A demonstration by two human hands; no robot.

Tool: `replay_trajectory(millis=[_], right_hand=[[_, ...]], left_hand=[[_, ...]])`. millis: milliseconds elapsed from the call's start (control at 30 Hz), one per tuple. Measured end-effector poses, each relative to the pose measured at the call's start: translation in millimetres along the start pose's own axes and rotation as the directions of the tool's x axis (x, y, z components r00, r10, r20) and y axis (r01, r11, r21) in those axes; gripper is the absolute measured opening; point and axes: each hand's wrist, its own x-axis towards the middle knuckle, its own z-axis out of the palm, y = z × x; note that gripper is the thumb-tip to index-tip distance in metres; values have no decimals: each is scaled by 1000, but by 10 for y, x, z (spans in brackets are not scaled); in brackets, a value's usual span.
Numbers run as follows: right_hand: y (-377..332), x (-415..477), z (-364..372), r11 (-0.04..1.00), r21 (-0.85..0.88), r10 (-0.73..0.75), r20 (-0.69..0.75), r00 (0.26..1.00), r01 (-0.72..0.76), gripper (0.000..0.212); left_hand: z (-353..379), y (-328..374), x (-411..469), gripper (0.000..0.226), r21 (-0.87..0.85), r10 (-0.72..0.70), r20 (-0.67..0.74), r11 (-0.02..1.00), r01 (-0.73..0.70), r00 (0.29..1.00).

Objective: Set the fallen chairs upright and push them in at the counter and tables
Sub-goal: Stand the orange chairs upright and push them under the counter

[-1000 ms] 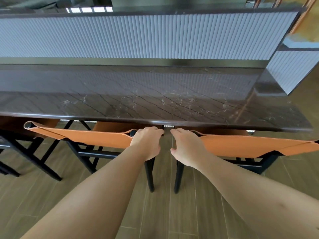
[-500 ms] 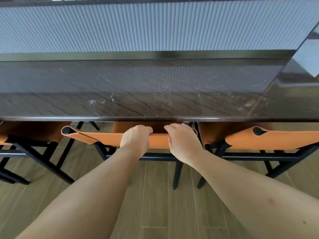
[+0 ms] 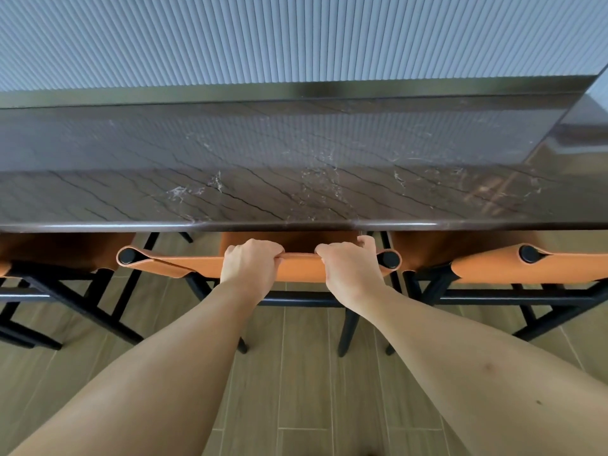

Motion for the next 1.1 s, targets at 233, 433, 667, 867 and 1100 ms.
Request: replay_trajectory(millis=[233,433,667,867,1100], right_hand=[[42,-8,-77,1000,12,27,18,999,-27,20],[74,-66,-135,1000,13,23,32,999,-23,19],[-127,-126,-272,1000,15,0,77,997,-1,16],[-193,-98,-372,1000,10,9,93,996,-10,17],[-479,-33,-379,995,92,17,92,996,-26,20]], left_hand=[[10,60,28,19,-25,-3,3,1000,3,1000],[29,82,-5,18,-41,4,12,999,-3,1000],[-155,20,-155,18,126,-40,26,991,37,999],[-281,48,-242,21,126,-84,44,989,78,995],[-271,-67,-431,38,-22,-97,3,995,98,995]])
